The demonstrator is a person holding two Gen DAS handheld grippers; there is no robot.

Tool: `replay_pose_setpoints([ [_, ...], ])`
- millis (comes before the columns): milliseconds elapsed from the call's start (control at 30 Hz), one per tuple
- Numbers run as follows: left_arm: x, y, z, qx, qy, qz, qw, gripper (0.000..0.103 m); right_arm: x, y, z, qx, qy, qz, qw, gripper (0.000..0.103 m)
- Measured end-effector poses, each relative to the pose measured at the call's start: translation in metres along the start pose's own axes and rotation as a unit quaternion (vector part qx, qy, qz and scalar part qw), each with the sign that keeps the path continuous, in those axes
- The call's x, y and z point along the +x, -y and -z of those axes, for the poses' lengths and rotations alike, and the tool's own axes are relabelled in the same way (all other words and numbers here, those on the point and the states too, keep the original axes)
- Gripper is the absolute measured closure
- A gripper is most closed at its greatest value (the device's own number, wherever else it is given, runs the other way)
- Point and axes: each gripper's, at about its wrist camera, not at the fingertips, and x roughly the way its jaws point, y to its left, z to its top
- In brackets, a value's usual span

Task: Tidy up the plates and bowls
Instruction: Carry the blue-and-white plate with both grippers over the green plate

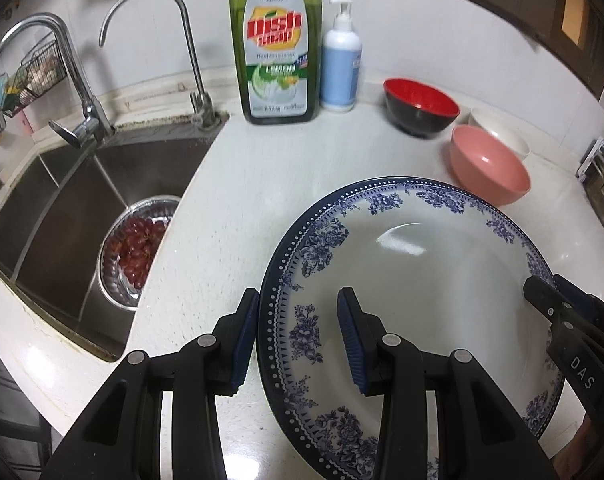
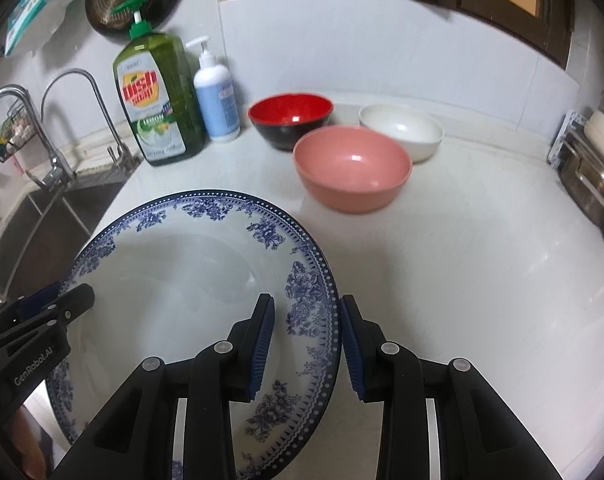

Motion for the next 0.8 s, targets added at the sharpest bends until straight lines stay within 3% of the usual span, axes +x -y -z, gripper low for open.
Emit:
replay_pose_setpoints([
  [800,0.031,0.0,0.013,0.003,-0.054,-0.002,0.9986,0.063,0.034,-0.002,0.013,-0.006,-0.051,0.001,0.999,0.068],
])
